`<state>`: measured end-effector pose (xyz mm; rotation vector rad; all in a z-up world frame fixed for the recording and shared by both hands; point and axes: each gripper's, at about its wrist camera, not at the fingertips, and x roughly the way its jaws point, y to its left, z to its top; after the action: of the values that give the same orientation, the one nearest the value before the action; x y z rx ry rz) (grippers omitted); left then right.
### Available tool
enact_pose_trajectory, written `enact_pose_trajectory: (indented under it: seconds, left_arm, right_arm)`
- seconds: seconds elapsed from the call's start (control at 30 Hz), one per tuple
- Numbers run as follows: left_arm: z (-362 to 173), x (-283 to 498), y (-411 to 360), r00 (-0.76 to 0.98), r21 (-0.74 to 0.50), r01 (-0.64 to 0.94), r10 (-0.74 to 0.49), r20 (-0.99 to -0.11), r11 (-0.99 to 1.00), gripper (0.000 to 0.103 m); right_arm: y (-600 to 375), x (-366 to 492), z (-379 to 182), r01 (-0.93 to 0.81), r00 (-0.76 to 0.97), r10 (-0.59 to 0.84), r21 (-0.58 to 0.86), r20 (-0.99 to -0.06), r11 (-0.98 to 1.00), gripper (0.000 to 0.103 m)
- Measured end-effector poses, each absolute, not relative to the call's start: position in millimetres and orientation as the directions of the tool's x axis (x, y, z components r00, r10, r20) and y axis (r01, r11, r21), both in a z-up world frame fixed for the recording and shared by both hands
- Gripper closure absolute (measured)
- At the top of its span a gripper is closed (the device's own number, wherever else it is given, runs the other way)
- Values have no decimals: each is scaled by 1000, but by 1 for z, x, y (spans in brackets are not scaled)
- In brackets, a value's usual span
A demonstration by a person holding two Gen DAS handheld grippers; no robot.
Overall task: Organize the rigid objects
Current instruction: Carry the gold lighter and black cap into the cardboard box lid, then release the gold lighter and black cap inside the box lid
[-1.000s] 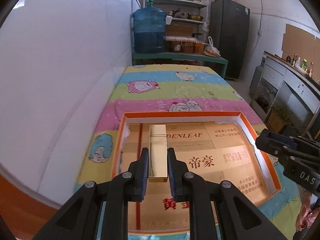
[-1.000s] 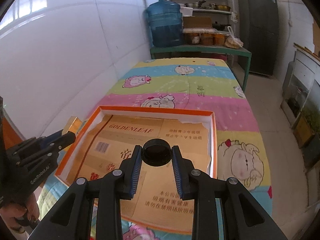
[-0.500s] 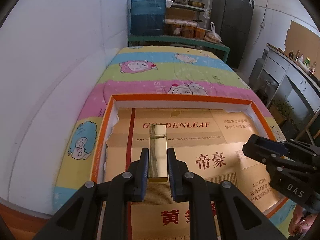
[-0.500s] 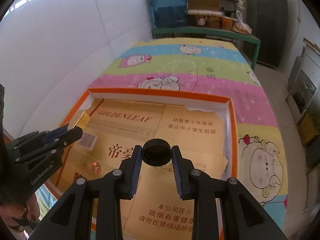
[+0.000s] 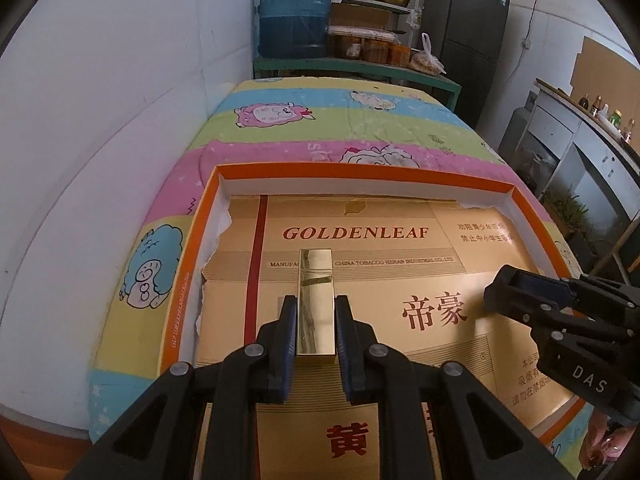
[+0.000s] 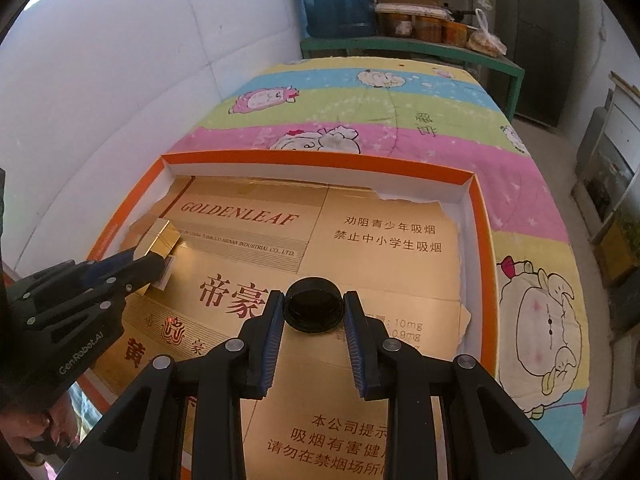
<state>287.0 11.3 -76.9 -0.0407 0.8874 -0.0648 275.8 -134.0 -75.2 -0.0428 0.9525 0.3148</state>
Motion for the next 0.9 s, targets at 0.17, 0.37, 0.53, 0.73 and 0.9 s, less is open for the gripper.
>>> enact_pose_trajectory:
  seconds: [0.17, 0.37, 0.53, 0.73, 0.9]
  left_arm:
    - [-81, 288, 11, 621, -49, 46, -67, -781, 998, 85]
    - [-80, 288, 13, 620, -69, 62, -93, -779, 996, 70]
    - [-75, 284, 14, 624, -79, 60, -99, -775, 995, 56]
    - [-67, 274, 18, 642, -87, 62, -107, -759, 994, 50]
    - [-67, 262, 27, 635, -124, 79, -146, -758, 989, 50]
  right_arm:
    - [-131, 276, -78, -284, 536, 232, 85, -812, 955, 72]
    - [-131, 274, -81, -287, 545, 230, 78, -806, 955, 72]
    - [-131, 271, -78, -288, 546, 237, 86, -804, 954, 72]
    - [-131, 264, -74, -282, 554, 240, 92, -797, 955, 72]
    - [-131, 253, -66, -281, 572, 236, 82, -786, 956, 72]
